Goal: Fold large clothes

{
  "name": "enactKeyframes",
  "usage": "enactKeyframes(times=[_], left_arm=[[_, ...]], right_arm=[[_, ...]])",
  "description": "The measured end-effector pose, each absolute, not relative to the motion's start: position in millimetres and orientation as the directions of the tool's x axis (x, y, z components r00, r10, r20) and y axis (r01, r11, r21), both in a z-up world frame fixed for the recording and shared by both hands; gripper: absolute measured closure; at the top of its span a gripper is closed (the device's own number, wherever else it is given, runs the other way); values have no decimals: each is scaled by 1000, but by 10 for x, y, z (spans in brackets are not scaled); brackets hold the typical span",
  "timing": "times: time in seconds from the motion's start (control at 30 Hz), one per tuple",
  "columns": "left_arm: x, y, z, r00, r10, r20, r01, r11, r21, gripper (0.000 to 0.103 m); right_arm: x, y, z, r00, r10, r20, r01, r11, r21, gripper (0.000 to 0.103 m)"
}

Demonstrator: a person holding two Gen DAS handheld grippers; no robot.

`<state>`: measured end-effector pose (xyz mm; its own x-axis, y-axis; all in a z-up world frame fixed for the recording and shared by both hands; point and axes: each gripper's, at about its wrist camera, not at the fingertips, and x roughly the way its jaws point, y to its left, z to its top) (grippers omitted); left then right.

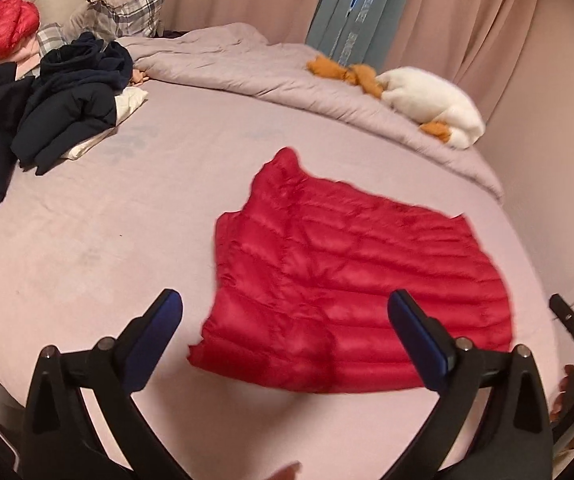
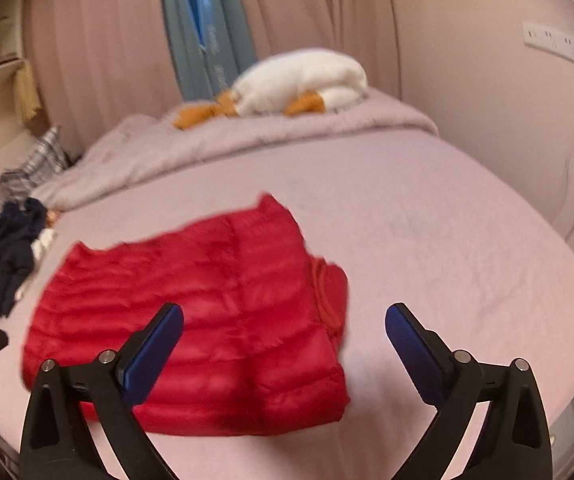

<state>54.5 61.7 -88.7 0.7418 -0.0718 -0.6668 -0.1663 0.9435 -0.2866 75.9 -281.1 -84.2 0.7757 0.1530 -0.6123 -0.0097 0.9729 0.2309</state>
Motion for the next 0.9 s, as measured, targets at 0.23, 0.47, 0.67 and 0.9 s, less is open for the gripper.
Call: enactKeyframes(times=[0.23,0.47,0.67,0.9], left_arm=[[137,474,-647,801,-55,-596,-141,950,-277,0],[-122,483,-695,796,-98,-598,-117,943,-310,0],[-244,501,-683,806,-101,-583,-129,932,-340,0],[-299,485,-715,810,-131,-572,-117,919,-375,0]], right_arm=[[552,-2667,-573,815,218,-537,-112,968,223,1],[461,-2463,-608,816,257,-517,-171,963,209,1],[312,-2336,-623,824,255,-506,-190,966,178,1],[252,-2255,-643,820,266,-507,-199,963,184,1]])
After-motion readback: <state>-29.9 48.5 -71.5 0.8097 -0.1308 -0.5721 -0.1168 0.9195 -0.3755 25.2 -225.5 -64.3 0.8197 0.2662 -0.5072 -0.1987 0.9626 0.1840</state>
